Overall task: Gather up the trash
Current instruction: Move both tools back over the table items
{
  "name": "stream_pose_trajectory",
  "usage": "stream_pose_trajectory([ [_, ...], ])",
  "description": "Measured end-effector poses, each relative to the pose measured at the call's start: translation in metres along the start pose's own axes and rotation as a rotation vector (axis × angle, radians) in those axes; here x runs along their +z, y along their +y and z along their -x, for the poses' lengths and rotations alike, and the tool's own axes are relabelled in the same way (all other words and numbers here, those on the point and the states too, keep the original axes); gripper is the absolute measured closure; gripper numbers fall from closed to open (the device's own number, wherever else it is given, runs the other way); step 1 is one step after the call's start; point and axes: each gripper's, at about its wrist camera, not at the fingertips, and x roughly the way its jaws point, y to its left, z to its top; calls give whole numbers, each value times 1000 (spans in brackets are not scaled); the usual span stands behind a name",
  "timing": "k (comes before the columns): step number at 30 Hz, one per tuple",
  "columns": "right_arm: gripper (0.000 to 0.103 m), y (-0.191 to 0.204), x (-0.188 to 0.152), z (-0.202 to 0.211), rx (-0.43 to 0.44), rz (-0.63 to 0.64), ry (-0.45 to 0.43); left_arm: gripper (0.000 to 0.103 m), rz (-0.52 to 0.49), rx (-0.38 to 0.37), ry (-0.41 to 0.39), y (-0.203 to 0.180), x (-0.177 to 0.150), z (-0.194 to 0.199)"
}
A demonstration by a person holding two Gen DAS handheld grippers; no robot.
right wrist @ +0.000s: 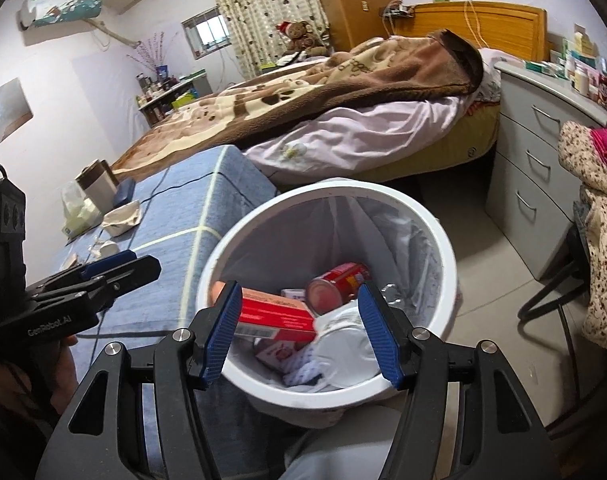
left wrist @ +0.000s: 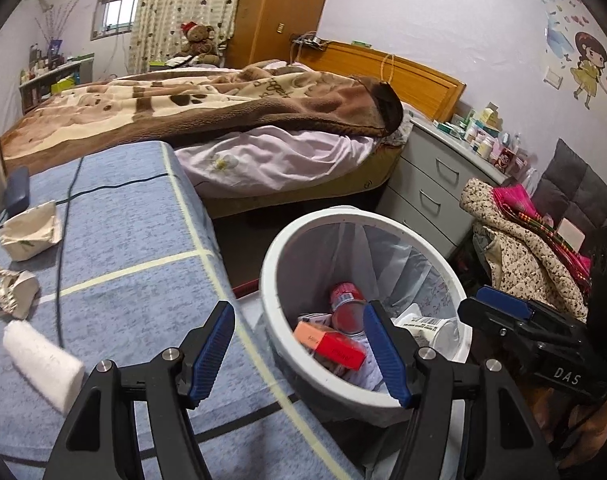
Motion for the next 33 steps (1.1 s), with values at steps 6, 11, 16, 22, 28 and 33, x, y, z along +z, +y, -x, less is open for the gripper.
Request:
stream_pose_trajectory([
  [6, 41, 17, -1, 1, 26, 42, 2, 37, 22, 25, -26, 13, -9, 22],
  [11, 41, 31, -2, 3, 41, 73, -1, 37, 34, 43, -42, 22, -16, 37],
  [16, 41, 43, -2, 7, 61, 99, -5, 37, 49, 60, -51, 30, -23, 49],
  [22, 41, 57, -4, 7, 98, 129, -1, 37, 65, 84, -65, 41, -31, 66],
  [28, 41, 74, -5, 9, 134, 159, 1, 36, 81, 115, -82, 52, -38, 84],
  [33, 41, 88, -8, 10, 180, 187, 1, 36, 100, 150, -94, 63, -46, 97],
])
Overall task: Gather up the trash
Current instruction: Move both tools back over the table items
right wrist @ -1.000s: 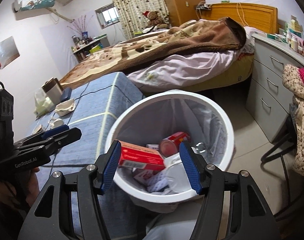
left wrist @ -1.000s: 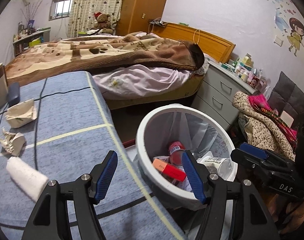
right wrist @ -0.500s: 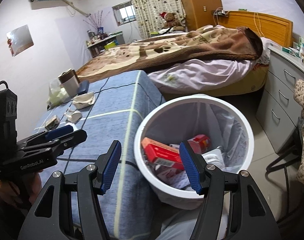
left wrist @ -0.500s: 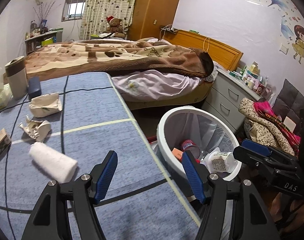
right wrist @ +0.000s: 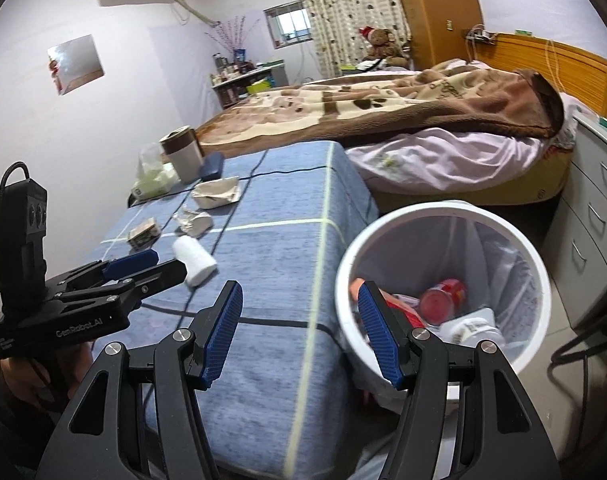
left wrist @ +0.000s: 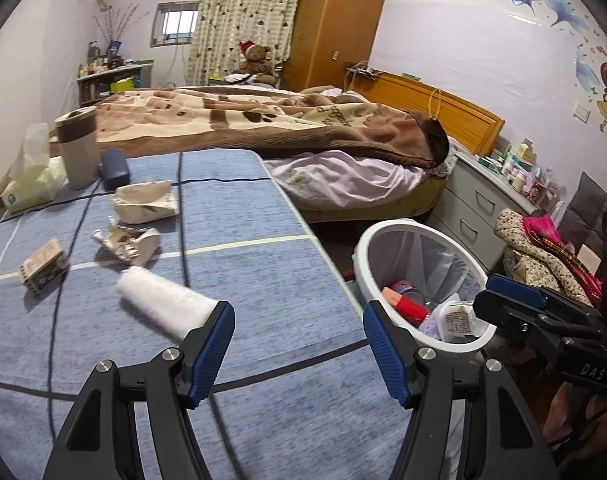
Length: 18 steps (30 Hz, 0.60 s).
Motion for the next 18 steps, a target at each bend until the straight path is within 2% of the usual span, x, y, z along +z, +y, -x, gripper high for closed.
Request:
stream_pose_trajectory([
  [18, 42, 47, 7, -17, 95, 106, 28, 36, 101, 122, -34, 68, -17, 39],
])
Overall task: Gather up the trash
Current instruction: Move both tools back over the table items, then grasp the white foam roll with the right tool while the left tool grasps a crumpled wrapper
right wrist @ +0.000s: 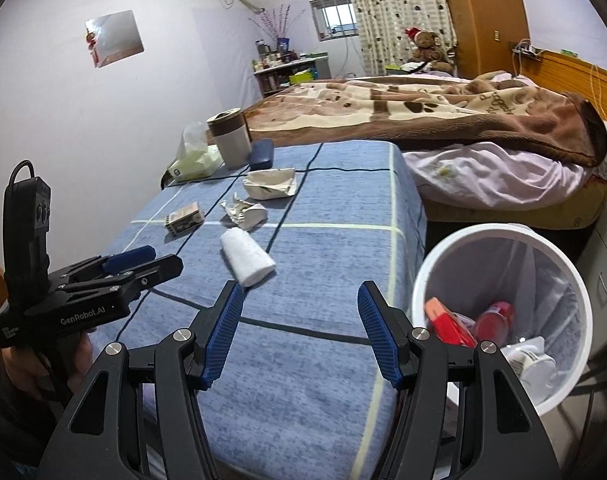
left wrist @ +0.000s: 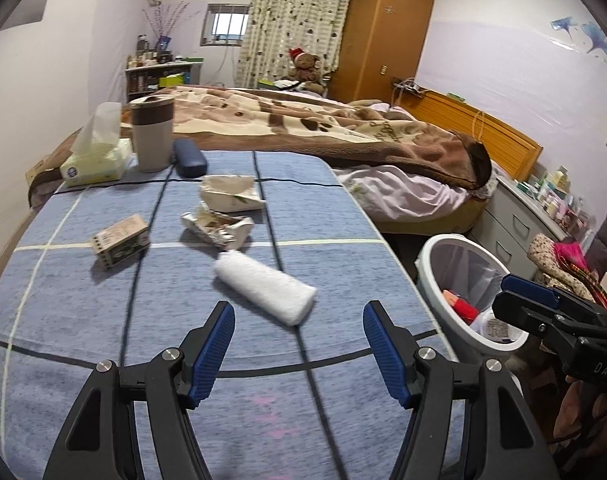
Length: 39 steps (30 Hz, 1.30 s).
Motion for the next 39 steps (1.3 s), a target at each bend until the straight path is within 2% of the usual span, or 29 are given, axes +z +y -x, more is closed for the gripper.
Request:
stream_pose_trajectory([
  [8, 42, 14, 6, -17, 28, 37, 32, 37, 38, 48, 4, 31, 1, -2],
  [18, 42, 31, 23, -46, 60, 96, 60, 36, 82, 112, -7, 80, 17, -15],
  [30, 42, 45, 25, -100, 85, 132, 162, 36, 94, 183, -2, 134, 36, -42],
  [39, 42, 51, 23, -133, 88, 144, 224, 36, 97, 198, 13, 164, 48, -64],
])
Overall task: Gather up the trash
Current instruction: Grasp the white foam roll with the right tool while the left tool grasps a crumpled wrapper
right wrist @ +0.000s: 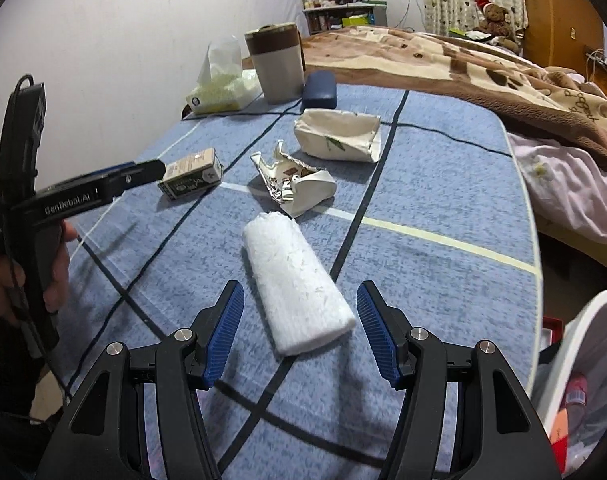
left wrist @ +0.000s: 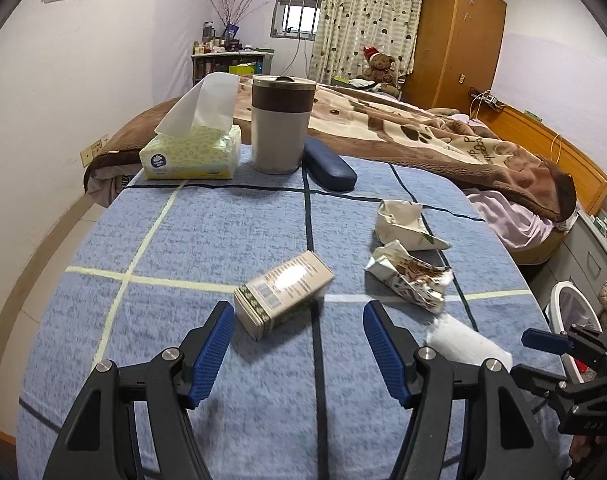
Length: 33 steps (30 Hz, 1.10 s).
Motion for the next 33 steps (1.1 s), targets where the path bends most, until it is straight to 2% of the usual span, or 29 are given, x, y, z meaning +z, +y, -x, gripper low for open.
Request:
stream_pose_trajectory([
  [2, 43, -1, 0, -7, -1, 0, 15, 36, -6, -7, 5, 0, 3, -6],
  [4, 48, -1, 1, -16, -5, 4, 35, 36, -19, -10, 5, -2, 7, -11],
  [8, 49, -3, 0, -25, -2, 12, 63, 36, -31, 0, 7, -2, 14, -24],
  [10, 55, -1, 0, -25, 1, 28, 59, 36, -28, 7, 15, 0, 16, -28],
  [12, 71, 1, -1, -23, 13, 41, 54, 36, -27, -2, 17, -1, 17, -30],
  [15, 80, 7, -3, -21, 29, 61, 48, 36, -40, -19, 16, -8, 18, -29],
  [20, 82, 2, -6, -12, 25, 47, 27, 36, -35, -44, 23, -18, 17, -30],
  [25, 82, -17, -7, 3, 7, -14, -11, 36, -37, -17, 28, -21, 18, -34],
  [32, 82, -36, -8, 9, -20, -74, -37, 37, -27, -87, 75, -49, 17, -48],
  [33, 82, -38, -9, 10, -20, -77, -40, 40, -14, -90, 85, -52, 17, -52],
])
